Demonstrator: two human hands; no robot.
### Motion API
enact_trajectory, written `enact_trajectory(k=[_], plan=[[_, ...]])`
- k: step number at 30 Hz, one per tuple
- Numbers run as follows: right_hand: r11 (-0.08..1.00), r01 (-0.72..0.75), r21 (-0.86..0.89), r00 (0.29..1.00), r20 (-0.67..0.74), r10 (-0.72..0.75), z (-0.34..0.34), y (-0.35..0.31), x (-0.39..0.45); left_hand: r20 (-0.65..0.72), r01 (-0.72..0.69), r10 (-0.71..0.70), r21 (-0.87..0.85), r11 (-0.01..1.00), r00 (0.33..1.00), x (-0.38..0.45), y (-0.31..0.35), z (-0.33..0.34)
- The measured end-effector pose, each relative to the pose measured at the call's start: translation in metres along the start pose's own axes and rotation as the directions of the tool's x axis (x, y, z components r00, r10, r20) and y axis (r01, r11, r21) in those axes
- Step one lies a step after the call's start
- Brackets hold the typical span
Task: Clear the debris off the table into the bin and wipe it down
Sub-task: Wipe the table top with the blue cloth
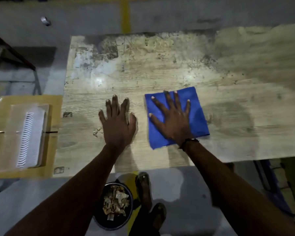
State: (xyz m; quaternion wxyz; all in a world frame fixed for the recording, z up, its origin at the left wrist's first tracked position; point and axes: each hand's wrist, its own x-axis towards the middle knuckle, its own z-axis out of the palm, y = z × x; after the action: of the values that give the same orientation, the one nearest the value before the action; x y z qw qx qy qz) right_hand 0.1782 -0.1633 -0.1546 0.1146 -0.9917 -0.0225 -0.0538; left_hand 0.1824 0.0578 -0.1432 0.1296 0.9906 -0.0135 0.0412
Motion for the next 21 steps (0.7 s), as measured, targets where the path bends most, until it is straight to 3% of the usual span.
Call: enact_trajectory(k=[5,10,14,18,21], plan=[[0.994,-0.091,0.053,0.996,0.017,0.09,-0.003,0.023,0.073,0.121,-0.019,0.024,-0.038,0.999,0.992,0.036,-0.002,0.004],[0.984,-0.171,0.054,0.984,0.05,0.169,0.001,0.023,0.133,0.135,-0.018,0.027,-0.065,0.998,0.99,0.166,0.004,0.006],[0.988,-0.154,-0.005,0.987,-0.035,0.154,0.004,0.008,0.101,0.064,0.025,-0.022,-0.049,0.998,0.998,0.198,0.01,0.015],[0.992,-0.124,-0.014,0.99,0.072,0.125,-0.009,-0.005,0.062,0.018,0.028,-0.027,-0.054,0.998,0.999,0.194,0.012,0.011],[0.991,-0.127,-0.044,0.989,0.075,0.13,-0.007,0.0,0.088,0.014,0.05,-0.049,-0.067,0.996,0.999,0.195,0.016,0.009]])
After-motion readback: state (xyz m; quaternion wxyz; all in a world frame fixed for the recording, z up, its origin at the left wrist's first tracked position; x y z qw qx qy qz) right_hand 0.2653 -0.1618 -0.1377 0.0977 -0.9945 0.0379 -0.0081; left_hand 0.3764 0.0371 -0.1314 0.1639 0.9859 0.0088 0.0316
